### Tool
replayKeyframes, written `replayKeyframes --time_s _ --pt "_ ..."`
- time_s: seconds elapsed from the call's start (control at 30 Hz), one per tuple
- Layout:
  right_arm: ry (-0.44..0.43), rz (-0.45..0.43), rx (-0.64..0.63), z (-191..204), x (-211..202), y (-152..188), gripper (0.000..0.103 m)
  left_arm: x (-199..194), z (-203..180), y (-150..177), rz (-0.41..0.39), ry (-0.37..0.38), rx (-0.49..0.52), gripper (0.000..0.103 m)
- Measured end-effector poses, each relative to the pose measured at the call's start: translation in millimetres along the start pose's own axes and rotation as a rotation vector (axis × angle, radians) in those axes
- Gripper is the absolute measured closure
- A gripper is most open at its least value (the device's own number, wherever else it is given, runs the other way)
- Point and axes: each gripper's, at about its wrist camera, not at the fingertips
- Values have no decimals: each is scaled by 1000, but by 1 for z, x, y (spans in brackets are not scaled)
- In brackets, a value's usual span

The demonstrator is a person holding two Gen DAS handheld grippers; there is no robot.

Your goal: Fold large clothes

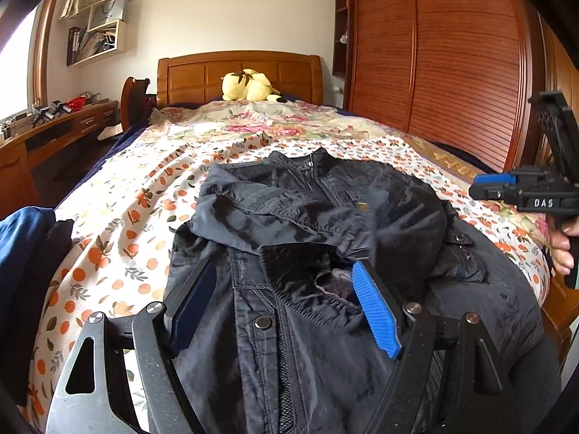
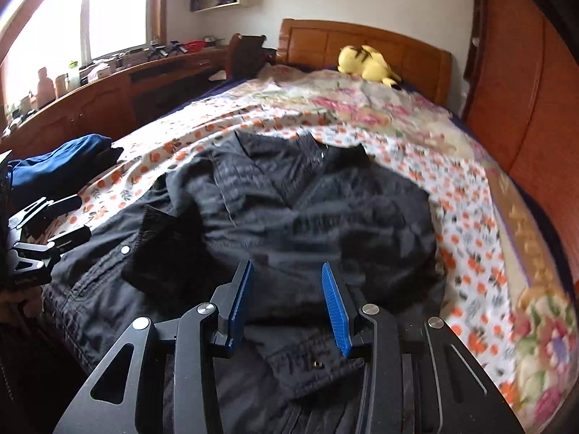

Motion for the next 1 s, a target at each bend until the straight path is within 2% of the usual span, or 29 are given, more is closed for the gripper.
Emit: replayKeyframes --time_s 0.47,0.6,0.73,1.0 --pt "-17 0 74 -1 38 46 62 30 -27 9 74 33 6 25" --pt "-15 3 73 -5 45 57 62 39 -34 15 117 36 11 30" --pt "-21 13 84 -6 47 60 62 45 -38 25 170 30 1 30" --pt "-19 13 90 -5 45 64 62 38 -39 38 197 27 -29 30"
Point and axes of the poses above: each gripper's, at about its wrist camera, not at the fingertips, and x roughly the way its jaws point, z to its left, y to its underside, and after that the axes turned 4 degrees about -z, right-handed
